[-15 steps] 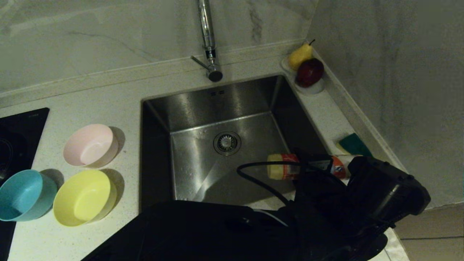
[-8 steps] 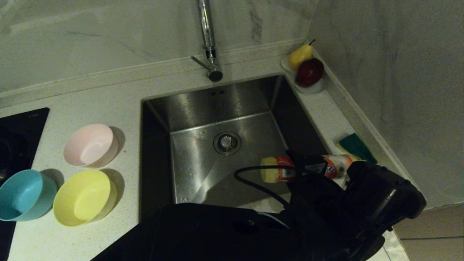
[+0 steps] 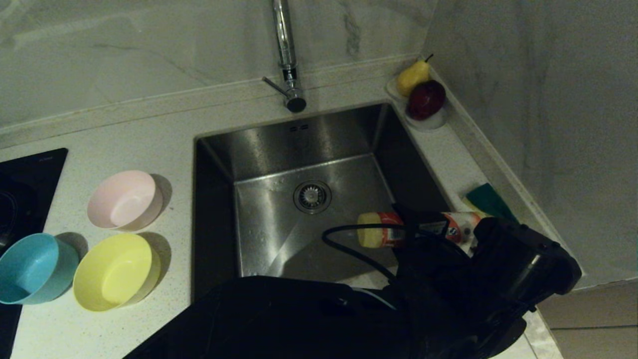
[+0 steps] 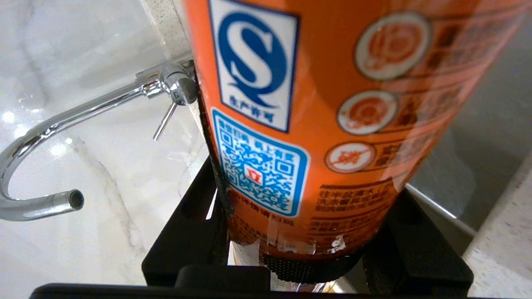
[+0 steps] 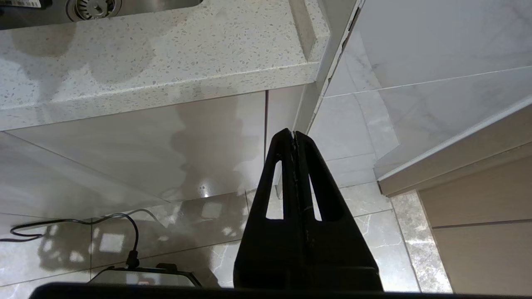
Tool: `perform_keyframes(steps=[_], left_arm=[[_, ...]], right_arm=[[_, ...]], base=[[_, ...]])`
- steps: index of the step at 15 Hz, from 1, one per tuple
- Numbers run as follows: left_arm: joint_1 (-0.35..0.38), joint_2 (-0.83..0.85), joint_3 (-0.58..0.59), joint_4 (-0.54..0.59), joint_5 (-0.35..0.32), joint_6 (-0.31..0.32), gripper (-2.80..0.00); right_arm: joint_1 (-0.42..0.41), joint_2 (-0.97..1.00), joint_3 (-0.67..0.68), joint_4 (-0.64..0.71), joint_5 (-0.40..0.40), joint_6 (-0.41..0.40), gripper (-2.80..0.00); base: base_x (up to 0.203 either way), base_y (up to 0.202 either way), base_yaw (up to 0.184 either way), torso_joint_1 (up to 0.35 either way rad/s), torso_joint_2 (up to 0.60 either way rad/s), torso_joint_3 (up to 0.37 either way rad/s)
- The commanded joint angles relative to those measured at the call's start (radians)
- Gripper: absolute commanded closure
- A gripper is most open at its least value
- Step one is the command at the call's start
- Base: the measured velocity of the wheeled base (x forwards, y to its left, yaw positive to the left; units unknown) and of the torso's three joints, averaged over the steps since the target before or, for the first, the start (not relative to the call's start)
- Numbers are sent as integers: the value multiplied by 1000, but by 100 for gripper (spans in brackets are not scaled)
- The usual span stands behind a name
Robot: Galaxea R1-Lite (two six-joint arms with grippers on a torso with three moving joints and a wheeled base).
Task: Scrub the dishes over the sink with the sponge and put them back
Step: Squeeze it onto the sponge
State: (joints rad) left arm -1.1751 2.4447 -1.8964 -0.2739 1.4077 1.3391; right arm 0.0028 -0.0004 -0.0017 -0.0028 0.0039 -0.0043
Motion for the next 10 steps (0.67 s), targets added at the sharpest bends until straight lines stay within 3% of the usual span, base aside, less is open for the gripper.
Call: perform_keyframes(steps=[1,3,10], left_arm=[[2,0,0,-8,5,11,0],[2,5,0,-8,-7,48,0],[11,21,0,-33,-12,52,0]], right_arm=[[0,-1,0,0,1,0,0],[0,0,0,0,1,0,0],[0,-1,0,0,1,0,0]], base=[[0,0,0,0,0,0],[0,0,0,0,0,0],[0,0,0,0,0,0]])
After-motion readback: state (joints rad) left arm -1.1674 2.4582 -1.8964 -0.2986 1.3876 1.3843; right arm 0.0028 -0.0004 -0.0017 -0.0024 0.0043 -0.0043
